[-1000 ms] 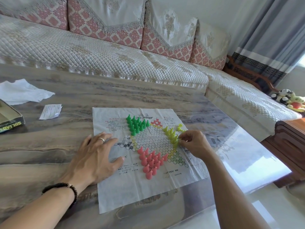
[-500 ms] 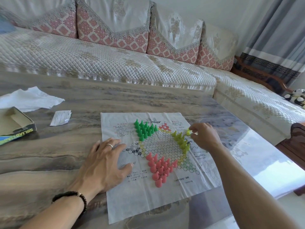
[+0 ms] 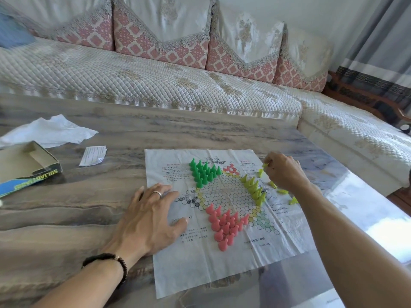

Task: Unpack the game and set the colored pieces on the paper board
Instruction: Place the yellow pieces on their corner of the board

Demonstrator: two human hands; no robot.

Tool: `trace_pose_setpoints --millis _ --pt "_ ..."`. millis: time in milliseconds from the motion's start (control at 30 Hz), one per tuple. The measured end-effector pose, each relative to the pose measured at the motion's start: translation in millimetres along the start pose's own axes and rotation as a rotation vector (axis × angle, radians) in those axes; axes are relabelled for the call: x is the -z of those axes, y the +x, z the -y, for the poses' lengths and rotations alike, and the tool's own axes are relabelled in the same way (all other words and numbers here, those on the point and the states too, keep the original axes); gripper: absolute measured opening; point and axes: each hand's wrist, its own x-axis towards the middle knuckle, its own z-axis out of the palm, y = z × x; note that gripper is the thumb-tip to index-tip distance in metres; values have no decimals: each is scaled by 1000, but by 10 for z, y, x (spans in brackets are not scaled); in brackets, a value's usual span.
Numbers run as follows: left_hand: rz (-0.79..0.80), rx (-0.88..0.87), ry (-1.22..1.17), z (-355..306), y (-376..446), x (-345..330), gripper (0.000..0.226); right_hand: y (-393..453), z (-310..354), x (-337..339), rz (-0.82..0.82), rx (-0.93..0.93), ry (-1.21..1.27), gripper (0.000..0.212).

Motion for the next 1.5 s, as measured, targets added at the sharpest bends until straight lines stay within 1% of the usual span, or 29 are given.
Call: trace_pose_setpoints --millis 133,200,300,433,667,800,1000,1100,1200,1267,1333,1500 --pt "-10 -1 -24 4 2 -10 80 -3 -7 109 31 57 88 14" --pt "-14 -1 -19 6 4 -16 80 -4 -16 109 84 78 71 21" --pt "-17 0 -22 12 7 -21 79 -23 -15 90 157 87 18 14" --pt "-19 -1 -27 18 0 -22 77 -77 35 74 215 99 13 13" --pt "-7 3 -33 22 9 -23 79 -42 37 -49 255 103 -13 13" --pt "-9 5 -35 14 -2 -20 77 -43 57 -66 268 102 -18 11" --pt "-3 7 -25 12 0 -11 77 -29 26 -66 266 51 21 17" --pt "0 11 -42 11 6 -10 78 -2 -32 -3 195 -12 62 21" --pt "-2 7 -34 9 2 -15 79 55 -80 28 104 -15 17 16" --pt "-2 8 -36 9 0 -16 79 101 -82 16 86 -13 15 14" --pt "0 10 -42 7 -3 -12 80 144 -82 -16 95 -22 30 13" --pt "7 15 -31 8 -3 1 81 206 -96 -159 163 -88 57 21"
